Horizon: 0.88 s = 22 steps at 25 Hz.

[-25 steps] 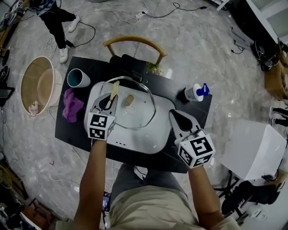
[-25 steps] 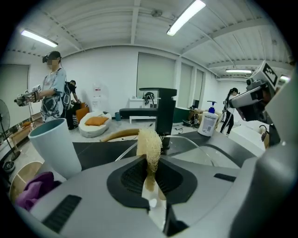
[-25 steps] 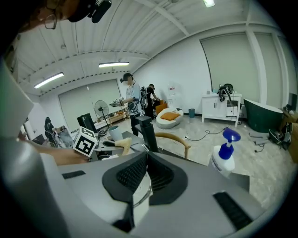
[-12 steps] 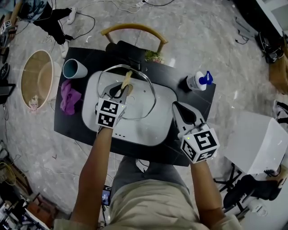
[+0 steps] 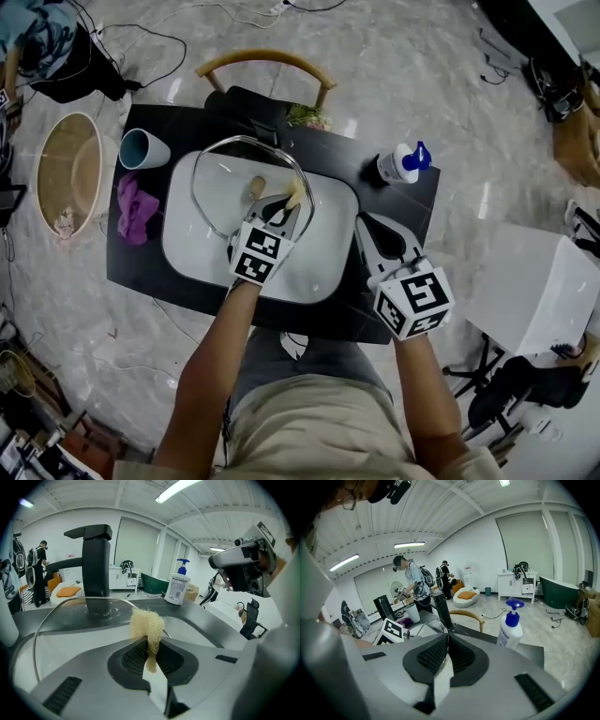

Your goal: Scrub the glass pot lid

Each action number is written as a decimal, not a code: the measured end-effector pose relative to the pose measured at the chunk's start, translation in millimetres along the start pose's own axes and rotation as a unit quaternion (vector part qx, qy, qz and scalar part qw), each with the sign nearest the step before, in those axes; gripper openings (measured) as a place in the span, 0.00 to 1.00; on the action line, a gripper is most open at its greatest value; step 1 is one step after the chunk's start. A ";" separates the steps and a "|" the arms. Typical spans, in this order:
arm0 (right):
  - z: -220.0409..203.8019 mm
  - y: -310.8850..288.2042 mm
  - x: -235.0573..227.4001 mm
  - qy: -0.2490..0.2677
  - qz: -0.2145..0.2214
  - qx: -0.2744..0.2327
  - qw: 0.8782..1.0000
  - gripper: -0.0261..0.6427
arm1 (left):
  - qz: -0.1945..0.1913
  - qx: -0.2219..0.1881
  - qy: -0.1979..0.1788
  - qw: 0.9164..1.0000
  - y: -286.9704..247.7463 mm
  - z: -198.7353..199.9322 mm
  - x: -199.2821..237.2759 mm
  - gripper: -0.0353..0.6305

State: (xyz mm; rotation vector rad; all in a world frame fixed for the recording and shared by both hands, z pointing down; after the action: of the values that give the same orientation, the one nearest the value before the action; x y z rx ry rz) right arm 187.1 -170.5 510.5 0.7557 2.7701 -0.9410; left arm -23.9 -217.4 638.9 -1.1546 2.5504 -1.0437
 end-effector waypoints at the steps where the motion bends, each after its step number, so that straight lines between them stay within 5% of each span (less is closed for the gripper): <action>1: 0.0 -0.2 -0.5 -0.001 0.000 0.000 1.000 0.08 | 0.000 0.000 0.002 1.000 0.5 -0.3 0.3 0.11; 14: 4.4 -16.1 5.3 0.003 0.008 0.006 1.000 0.08 | 0.008 -0.001 -0.002 1.000 13.2 -3.2 20.1 0.11; 22: 3.3 -26.2 11.8 0.005 0.017 0.012 1.000 0.08 | 0.087 0.013 0.030 0.996 51.3 -25.1 94.4 0.11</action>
State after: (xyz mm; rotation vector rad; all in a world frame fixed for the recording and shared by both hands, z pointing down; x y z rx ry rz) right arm 163.8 -185.4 518.9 0.8107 2.7504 -0.9695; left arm -130.1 -247.3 637.1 -0.8873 2.6189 -1.0804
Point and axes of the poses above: the fingertips, and each gripper's own axes: y backward along the fingers, x to its left, z out of its top, the point moved 10 cm from there along y, backward along the fingers, and after that the axes turned 2 degrees about -y, right-handed, at the moved point
